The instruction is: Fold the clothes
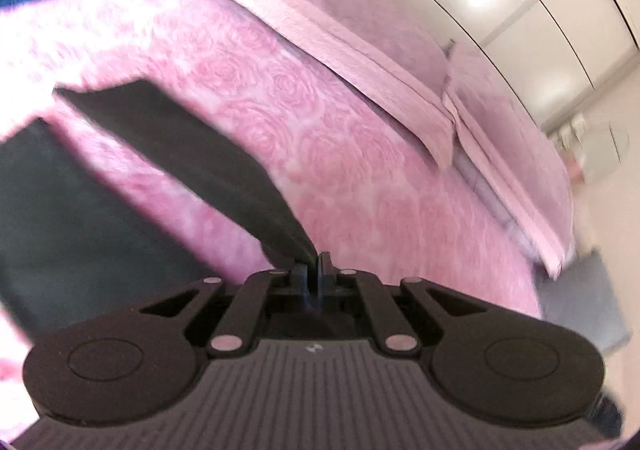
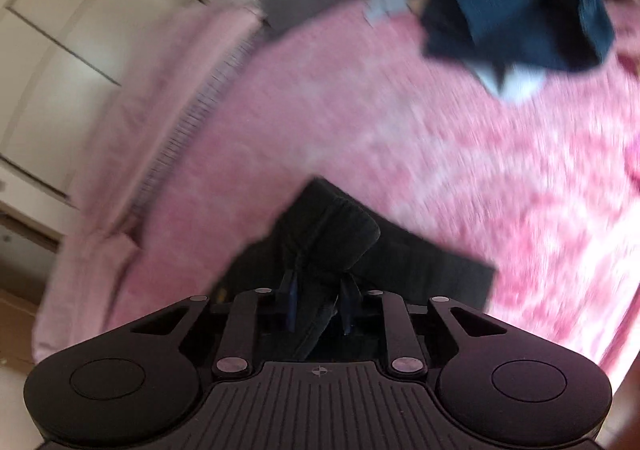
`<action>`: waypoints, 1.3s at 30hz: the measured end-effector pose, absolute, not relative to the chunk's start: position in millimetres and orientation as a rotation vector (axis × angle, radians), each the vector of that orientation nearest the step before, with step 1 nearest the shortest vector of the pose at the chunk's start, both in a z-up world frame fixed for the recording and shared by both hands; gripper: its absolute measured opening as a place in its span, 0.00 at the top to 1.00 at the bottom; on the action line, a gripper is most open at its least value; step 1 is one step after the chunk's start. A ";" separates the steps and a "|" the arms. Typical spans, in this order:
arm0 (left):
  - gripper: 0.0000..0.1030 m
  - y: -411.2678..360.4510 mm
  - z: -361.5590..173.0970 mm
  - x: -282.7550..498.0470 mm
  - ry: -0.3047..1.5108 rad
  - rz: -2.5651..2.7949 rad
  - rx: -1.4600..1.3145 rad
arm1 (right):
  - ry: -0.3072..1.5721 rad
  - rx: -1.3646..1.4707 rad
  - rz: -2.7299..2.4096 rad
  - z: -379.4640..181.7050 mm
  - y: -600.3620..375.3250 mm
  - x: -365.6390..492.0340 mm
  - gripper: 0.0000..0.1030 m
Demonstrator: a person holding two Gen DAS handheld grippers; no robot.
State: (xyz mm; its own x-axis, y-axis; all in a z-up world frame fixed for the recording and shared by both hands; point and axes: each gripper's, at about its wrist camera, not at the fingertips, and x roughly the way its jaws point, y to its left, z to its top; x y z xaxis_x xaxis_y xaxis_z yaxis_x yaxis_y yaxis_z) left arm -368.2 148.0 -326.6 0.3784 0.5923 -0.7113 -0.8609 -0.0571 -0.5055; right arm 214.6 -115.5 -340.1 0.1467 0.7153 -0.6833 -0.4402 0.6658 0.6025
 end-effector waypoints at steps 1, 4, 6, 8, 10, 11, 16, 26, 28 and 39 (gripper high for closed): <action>0.97 136.6 -331.8 -371.3 0.380 1.222 -1.092 | 1.146 0.280 0.855 -336.0 -120.9 216.2 0.81; 0.96 115.5 -378.5 -367.1 0.605 1.252 -1.104 | 1.214 0.175 0.810 -359.6 -128.1 219.9 0.81; 0.96 107.9 -394.8 -363.5 0.616 1.289 -1.139 | 1.276 0.141 0.745 -385.4 -130.4 220.1 0.81; 0.97 107.1 -391.2 -359.4 0.572 1.313 -1.139 | 1.276 0.156 0.731 -390.4 -133.5 216.9 0.81; 0.97 106.4 -379.6 -355.6 0.558 1.305 -1.101 | 1.244 0.162 0.760 -382.7 -135.0 213.4 0.81; 0.97 106.9 -375.3 -355.9 0.552 1.298 -1.080 | 1.236 0.164 0.775 -378.0 -137.7 212.1 0.81; 0.96 103.0 -381.9 -368.1 0.588 1.298 -1.058 | 1.234 0.155 0.803 -368.4 -148.7 209.9 0.82; 0.95 90.1 -402.8 -361.9 0.634 1.319 -1.067 | 1.267 0.058 0.782 -388.2 -146.0 211.9 0.82; 0.95 90.7 -405.0 -360.1 0.640 1.329 -1.064 | 1.280 0.028 0.767 -390.7 -140.8 211.4 0.81; 0.74 93.9 -370.3 -424.9 0.500 1.439 -1.123 | 1.110 -0.217 0.653 -332.6 -99.9 189.4 0.51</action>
State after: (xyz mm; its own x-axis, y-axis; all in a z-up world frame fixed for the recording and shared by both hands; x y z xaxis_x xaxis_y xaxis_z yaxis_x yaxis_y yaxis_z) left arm -424.9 93.9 -370.3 0.1471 0.5148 -0.8446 -0.9278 -0.2243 -0.2982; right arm 189.4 -99.9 -332.6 0.2823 0.3782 -0.8817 -0.5871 0.7949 0.1530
